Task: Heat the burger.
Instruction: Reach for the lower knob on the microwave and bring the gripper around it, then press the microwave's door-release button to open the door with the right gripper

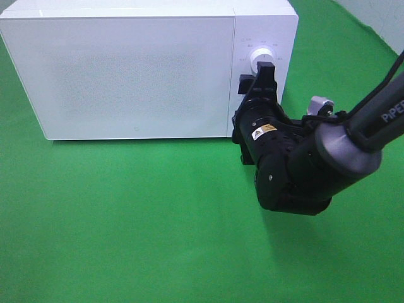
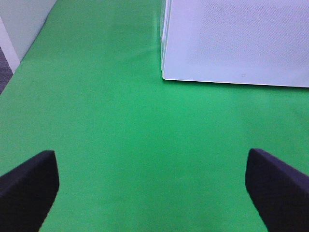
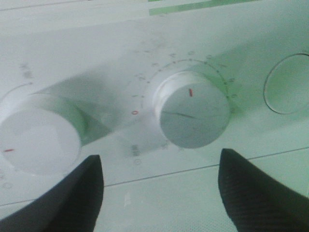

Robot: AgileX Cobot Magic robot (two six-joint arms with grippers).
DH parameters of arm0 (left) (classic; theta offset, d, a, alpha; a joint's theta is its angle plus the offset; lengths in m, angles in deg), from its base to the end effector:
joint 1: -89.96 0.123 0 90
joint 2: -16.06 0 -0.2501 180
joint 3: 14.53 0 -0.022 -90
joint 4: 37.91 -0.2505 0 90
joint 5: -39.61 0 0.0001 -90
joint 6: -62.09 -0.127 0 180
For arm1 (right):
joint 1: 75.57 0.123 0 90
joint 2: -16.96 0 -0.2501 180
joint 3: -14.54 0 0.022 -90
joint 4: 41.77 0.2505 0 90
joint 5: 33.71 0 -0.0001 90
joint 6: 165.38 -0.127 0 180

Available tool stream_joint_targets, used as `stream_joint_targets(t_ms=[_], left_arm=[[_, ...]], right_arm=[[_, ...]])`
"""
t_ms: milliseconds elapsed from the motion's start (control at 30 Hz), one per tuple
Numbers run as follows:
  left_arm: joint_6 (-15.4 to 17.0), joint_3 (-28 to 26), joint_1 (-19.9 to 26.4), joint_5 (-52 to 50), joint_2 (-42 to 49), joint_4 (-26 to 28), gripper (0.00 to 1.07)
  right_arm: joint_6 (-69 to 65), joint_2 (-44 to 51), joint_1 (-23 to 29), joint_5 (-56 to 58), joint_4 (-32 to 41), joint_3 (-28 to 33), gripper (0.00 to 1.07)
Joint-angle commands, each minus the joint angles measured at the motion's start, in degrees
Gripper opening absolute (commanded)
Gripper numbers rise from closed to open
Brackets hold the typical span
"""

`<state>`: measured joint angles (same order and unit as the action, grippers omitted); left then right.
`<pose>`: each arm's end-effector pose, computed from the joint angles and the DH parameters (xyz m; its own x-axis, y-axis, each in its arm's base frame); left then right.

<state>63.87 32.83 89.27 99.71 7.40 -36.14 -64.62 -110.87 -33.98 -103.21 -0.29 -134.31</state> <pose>0.0621 -0.0042 0.2629 -0.4412 -0.0411 -0.8964 0.0156 0.9984 -0.0535 0.3237 0.1820 0.0850 -0.0503 0.9973 0.0526 0.0778 -0.0486 0.9958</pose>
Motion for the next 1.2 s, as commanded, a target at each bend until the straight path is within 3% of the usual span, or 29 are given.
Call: stream_joint_targets(t_ms=[33,200,267,533,600,700,833,1200], left_arm=[[-0.06,0.11,0.11,-0.52,1.26,0.06,0.97],[-0.06,0.11,0.11,-0.52,1.26,0.06,0.97],[-0.06,0.11,0.11,-0.52,1.26,0.06,0.97],[-0.06,0.11,0.11,-0.52,1.26,0.06,0.97],[-0.06,0.11,0.11,-0.52,1.26,0.06,0.97],[-0.06,0.11,0.11,-0.52,1.26,0.06,0.97],[-0.06,0.11,0.11,-0.52,1.26,0.06,0.97],[-0.06,0.11,0.11,-0.52,1.26,0.06,0.97]], right_arm=[[4.81,5.04,0.00,-0.17,-2.75,3.95,0.65],[5.61,7.91,0.00,2.29,-5.16,7.39,0.65],[7.68,11.46,0.00,5.33,-8.59,11.69,0.65],[15.87,17.82,0.00,10.94,-12.66,16.56,0.65],[25.90,23.26,-0.11,18.22,-15.24,17.59,0.65],[29.28,24.92,-0.17,20.97,-16.04,17.59,0.65],[50.19,33.80,-0.17,37.01,-16.27,17.48,0.65],[76.72,45.38,-0.23,64.40,-17.36,15.70,0.65]])
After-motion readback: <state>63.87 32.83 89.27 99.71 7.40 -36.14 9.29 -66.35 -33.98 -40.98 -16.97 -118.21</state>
